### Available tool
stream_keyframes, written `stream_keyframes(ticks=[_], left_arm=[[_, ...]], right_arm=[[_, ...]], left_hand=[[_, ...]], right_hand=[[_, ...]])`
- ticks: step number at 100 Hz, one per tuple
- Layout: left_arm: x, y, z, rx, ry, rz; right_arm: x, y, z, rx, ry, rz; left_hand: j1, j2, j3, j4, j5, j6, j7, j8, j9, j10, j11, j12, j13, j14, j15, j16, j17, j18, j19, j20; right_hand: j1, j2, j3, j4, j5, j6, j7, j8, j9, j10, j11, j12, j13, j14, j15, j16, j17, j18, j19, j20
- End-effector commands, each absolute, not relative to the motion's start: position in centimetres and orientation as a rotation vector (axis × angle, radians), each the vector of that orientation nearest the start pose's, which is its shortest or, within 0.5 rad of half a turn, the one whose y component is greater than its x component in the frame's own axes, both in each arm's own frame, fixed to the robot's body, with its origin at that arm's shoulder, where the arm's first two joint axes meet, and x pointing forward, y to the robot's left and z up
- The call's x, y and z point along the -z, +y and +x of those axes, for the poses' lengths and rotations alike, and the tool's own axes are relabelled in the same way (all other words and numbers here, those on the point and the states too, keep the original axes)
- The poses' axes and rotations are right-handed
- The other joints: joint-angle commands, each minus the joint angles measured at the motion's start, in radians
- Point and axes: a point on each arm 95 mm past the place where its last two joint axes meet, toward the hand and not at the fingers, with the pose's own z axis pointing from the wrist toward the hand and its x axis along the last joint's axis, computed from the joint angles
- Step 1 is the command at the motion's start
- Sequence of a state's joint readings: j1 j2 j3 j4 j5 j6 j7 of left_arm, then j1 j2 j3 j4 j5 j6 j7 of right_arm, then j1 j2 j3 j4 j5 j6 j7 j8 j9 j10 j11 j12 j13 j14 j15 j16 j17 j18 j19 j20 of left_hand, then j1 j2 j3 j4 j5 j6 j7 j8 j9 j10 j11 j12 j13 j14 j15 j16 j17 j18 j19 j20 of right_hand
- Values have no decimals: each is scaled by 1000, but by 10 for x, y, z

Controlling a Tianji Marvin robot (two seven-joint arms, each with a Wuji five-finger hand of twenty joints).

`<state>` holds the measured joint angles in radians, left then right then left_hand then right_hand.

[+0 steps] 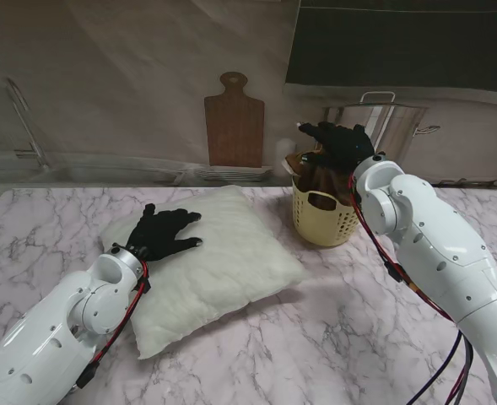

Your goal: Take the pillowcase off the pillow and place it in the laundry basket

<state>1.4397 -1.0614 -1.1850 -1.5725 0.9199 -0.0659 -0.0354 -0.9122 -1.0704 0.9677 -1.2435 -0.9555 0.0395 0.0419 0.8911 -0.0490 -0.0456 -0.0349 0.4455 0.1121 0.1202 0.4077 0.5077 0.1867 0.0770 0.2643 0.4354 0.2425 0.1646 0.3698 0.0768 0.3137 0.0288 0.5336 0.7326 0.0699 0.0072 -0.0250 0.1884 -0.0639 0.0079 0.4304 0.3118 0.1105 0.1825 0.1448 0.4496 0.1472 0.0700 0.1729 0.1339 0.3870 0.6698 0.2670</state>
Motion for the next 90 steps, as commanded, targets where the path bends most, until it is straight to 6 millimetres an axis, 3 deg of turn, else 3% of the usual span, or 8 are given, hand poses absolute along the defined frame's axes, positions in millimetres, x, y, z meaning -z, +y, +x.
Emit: stream_keyframes(ticks=[1, 22, 25, 38, 52, 69, 84, 90], left_arm=[[293, 1, 435, 1532, 1546, -1173], [293, 1, 435, 1529, 1550, -1172], [293, 1, 435, 1528, 1550, -1172], [292, 1, 435, 1527, 1545, -1172], [291, 1, 436, 1527, 1546, -1170], [290, 0, 437, 1529, 1551, -1166], [290, -1, 437, 1526, 1557, -1167], [290, -1, 437, 1525, 1557, -1167]], right_arm=[[186, -9, 561, -1361, 1444, 962], [177, -20, 547, -1368, 1385, 902], [175, -23, 544, -1364, 1380, 889], [171, -36, 528, -1351, 1376, 858], [171, -48, 511, -1317, 1395, 821], [174, -59, 499, -1249, 1448, 817], [178, -63, 502, -1223, 1447, 788], [180, -62, 506, -1236, 1428, 776]], left_hand=[[21, 64, 11, 18, -16, 10, -7, 0, -19, 10, -11, 3, 2, 4, 1, 9, -20, 30, 448, 12], [22, 64, 11, 19, -17, 10, -7, 0, -18, 10, -10, 3, 2, 4, 1, 9, -20, 29, 448, 12], [22, 64, 11, 18, -17, 9, -7, 0, -18, 9, -10, 3, 2, 5, 1, 9, -20, 30, 448, 12], [21, 65, 11, 18, -18, 10, -8, -1, -18, 11, -10, 3, 3, 4, 1, 9, -18, 28, 449, 13], [21, 65, 11, 18, -18, 10, -8, -1, -19, 10, -11, 3, 2, 5, 1, 9, -18, 29, 450, 13], [19, 65, 10, 18, -19, 10, -8, -1, -18, 10, -10, 3, 3, 4, 1, 9, -19, 30, 451, 14], [20, 65, 11, 18, -18, 10, -8, -1, -12, 8, -8, 4, 5, 4, 2, 9, -16, 29, 453, 15], [21, 65, 11, 18, -18, 10, -8, -1, -8, 7, -7, 4, 9, 5, 4, 10, -15, 30, 454, 15]], right_hand=[[42, -22, -21, -6, -29, -36, -15, 5, 7, 4, 19, 8, 15, -17, 1, 17, -3, 0, 15, 14], [-98, -106, 22, 19, 42, 2, 48, 40, 30, 16, 66, 29, 37, -10, 21, 31, 8, 2, 74, 28], [-190, -166, 193, 8, 39, 1, 114, 21, 35, 17, 73, 30, 43, -8, 20, 37, 13, 1, 86, 19], [-272, -281, 354, 3, 95, -12, 158, -1, 60, 18, 101, 45, 57, -6, 30, 42, 19, 2, 115, 30], [-262, -351, 383, 5, 103, -2, 163, -5, 71, 18, 102, 45, 65, -2, 33, 44, 24, 7, 124, 34], [-253, -503, 547, 29, 78, 5, 136, -36, 68, 16, 85, 38, 58, 3, 24, 40, 15, 10, 108, 33], [-102, -516, 674, 77, 47, -92, 104, -52, 105, -33, 103, 47, 99, -14, 40, 46, 36, 8, 115, 38], [-72, -482, 771, 15, 77, -153, 146, -43, 190, -87, 156, 75, 158, -37, 74, 72, 51, 10, 136, 49]])
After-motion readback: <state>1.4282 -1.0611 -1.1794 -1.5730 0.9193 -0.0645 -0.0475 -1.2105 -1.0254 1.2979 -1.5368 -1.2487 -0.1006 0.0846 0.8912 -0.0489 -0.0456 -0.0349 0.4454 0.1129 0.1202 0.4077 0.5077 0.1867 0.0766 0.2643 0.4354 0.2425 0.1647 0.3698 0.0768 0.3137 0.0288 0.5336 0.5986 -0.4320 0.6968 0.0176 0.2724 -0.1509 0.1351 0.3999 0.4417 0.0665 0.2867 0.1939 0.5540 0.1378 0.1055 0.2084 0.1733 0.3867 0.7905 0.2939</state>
